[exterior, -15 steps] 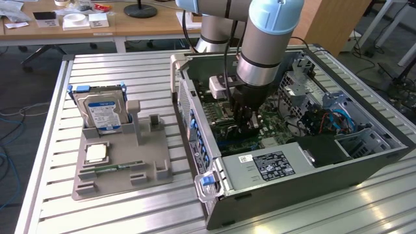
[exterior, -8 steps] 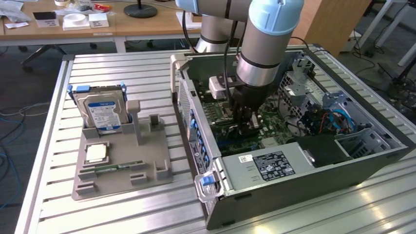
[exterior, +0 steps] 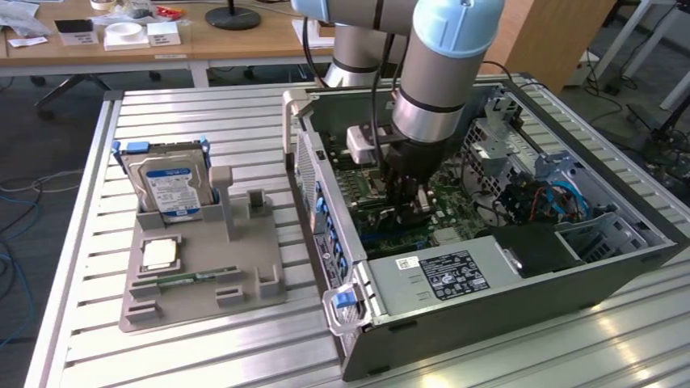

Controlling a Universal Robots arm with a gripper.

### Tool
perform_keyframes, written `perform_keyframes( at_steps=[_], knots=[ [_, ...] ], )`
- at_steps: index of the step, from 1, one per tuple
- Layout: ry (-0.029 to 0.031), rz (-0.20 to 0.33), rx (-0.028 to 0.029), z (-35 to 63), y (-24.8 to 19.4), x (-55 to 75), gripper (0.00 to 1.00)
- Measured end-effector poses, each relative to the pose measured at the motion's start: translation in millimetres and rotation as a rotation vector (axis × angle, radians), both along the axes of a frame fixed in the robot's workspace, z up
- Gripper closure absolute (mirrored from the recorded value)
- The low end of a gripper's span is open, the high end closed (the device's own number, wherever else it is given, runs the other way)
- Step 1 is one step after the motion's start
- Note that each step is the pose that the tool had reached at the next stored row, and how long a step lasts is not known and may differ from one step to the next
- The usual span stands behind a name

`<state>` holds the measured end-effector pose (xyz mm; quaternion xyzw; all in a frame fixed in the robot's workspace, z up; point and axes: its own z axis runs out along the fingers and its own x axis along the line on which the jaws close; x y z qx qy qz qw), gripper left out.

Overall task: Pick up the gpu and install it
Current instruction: 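Insert the gpu into the slot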

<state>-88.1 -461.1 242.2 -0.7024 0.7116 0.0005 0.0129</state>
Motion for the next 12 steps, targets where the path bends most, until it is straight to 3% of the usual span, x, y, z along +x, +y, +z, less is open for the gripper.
perform_keyframes(
  at_steps=[5, 12],
  knots=[
    [-0.0002, 0.0, -0.0005, 9.5, 0.6, 0.0, 0.6],
    [0.0, 0.0, -0.0006, 9.7, 1.0, -0.1, 0.6]
  ],
)
